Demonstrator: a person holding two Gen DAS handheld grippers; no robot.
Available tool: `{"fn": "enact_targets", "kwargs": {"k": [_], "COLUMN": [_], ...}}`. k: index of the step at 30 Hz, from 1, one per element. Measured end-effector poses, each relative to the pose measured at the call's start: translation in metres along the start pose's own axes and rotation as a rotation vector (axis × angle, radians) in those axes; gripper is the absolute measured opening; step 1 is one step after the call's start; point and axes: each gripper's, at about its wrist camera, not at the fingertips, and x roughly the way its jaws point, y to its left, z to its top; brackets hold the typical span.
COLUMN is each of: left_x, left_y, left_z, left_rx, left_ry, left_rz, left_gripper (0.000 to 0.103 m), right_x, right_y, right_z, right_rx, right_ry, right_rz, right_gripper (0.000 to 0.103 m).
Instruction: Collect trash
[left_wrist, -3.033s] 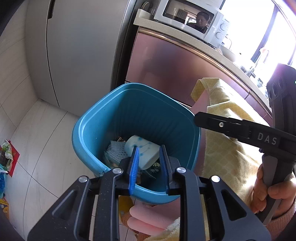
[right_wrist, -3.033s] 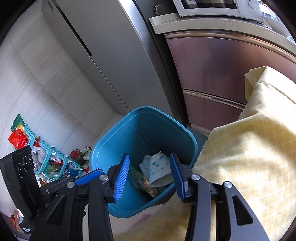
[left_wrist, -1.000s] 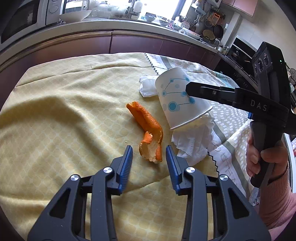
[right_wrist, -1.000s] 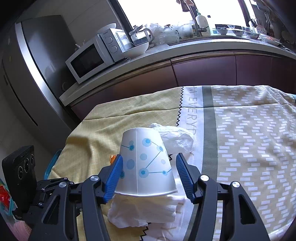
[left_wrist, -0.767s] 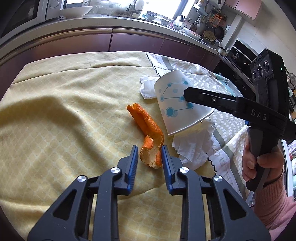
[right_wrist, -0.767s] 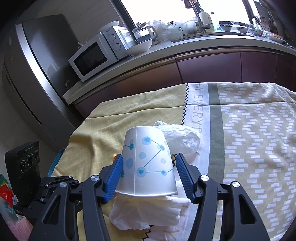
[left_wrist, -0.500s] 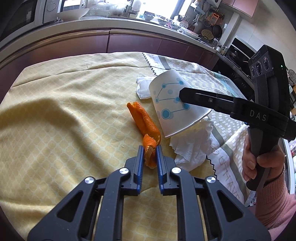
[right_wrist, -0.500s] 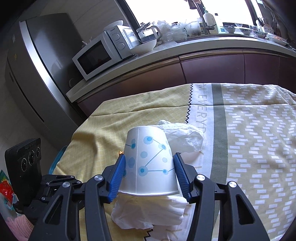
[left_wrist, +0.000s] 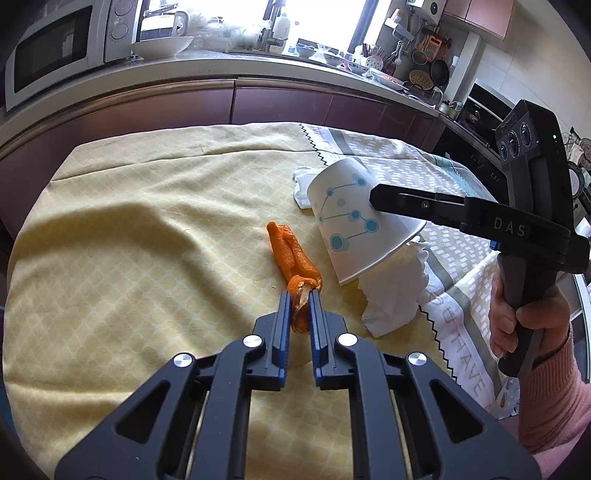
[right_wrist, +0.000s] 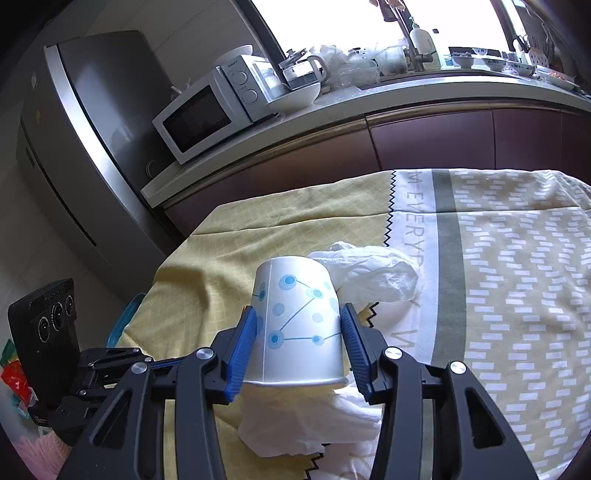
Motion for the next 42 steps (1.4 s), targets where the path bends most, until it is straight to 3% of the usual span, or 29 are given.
{"fn": "enact_targets", "kwargs": {"k": [5,9,12,17,19,22,42], "left_x": [-0.010,-0.008,-0.006,0.007,0.007,0.004,-0.073], "left_y": [0.011,0.015,0.013,0.012,0.011,0.013,0.046], "left_z": [-0.005,-0.008,-0.009,-0.009,-0.009,-0.010,-0.030], "left_rx": [-0.010,-0.016,-0.005,-0.004,-0.005,-0.013,-0.074], "left_ry": [-0.012,0.005,0.011,0.043,0.038,0.029,-0.098], "left_rz": [0.010,-0.002,0.001,0.014,0.014,0.019,0.091], "left_gripper": [0.010,0.012,0.023,0.023,0.016,0.013,0.010], "right_x": [0.011,0.010,0.005,-0.004,-0.008,-0.010,-0.007], "right_y": [0.003,0.005,0.005,0.006,0.007,0.008,0.051], "right_z": [-0.004,-0.004,-0.004,-0.001,-0.001,-0.001,-0.002], "right_rx": [-0.007,-0.002,0.005,0.015,0.017,0.022,-0.017], "right_ry": [0.045,0.023,0.003,-0.033,-0.048,-0.060,-0.080], "right_rz": [0.018,0.014,0.018,0.027,0.029,0.038,0.139], "right_gripper": [0.051,0.049,0.047,0.046,0.046,0.046,0.045]}}
